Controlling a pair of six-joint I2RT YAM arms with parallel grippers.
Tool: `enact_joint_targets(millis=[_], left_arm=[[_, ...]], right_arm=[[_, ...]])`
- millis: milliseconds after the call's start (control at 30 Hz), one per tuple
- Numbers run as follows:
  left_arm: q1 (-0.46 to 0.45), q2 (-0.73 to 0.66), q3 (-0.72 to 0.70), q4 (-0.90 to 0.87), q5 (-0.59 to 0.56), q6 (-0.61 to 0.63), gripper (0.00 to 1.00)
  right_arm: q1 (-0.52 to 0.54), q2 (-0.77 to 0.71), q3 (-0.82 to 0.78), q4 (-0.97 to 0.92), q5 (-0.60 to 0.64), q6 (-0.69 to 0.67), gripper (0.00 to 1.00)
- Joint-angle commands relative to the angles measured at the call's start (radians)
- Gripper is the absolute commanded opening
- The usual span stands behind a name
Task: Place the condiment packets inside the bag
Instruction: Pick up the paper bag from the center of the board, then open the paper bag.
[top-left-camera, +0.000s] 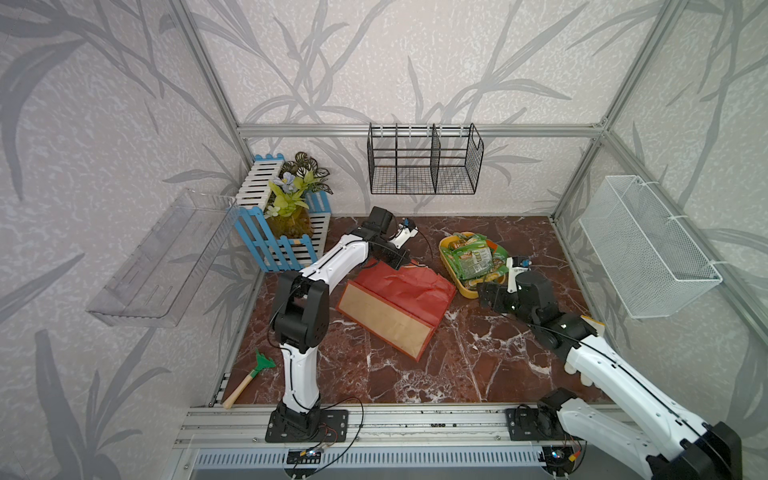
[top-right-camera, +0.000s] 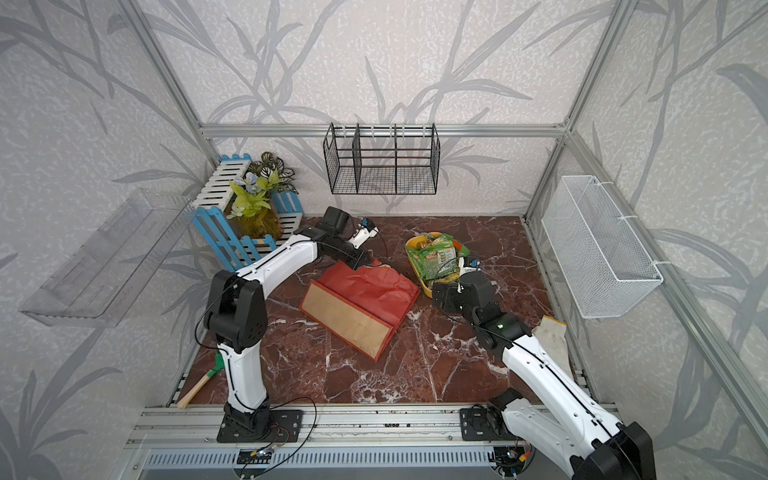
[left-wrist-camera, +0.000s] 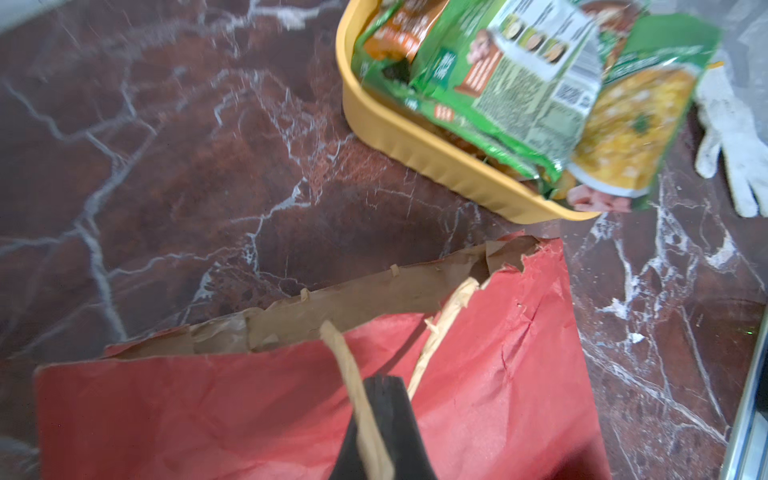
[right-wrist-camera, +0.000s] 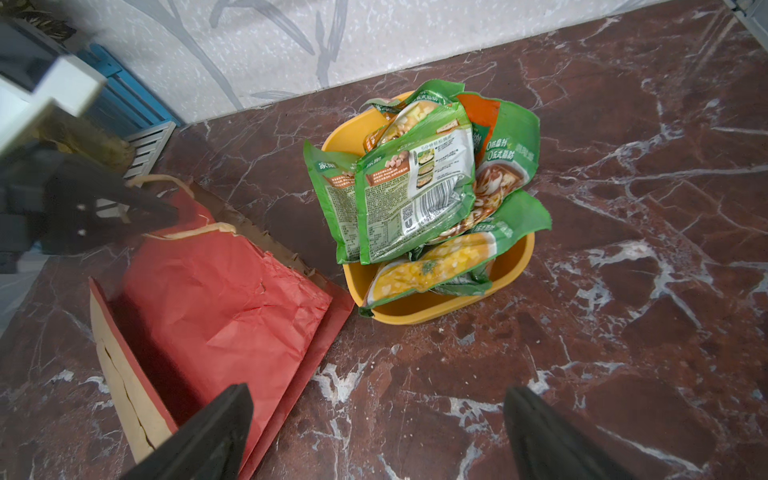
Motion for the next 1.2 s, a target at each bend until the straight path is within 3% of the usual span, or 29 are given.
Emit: enact_joint_targets(millis=[0,267,600,1167], left_arm=[[-0.004,-0.067,0.026,-0.084,0.015,0.07,0.0],[-0.007,-0.268,0.043,-0.192,0.083,0.213,0.0],[-0.047,-0.403,0.119,-0.508,0.153,0.569,0.0],[-0.083,-0.489,-0.044,-0.411,0.07,0.59,0.0]], right_arm=[[0.004,0.012,0.023,0.014,-0.036,0.014,0.99],[0.006,0.026,0.126,-0.014,-0.143,0.036,0.99],[0.006,0.112,0.326,-0.086,-0.294,0.056,0.99],[0.117,0.313,0.44,-0.152,-0.419,0.057,0.99]])
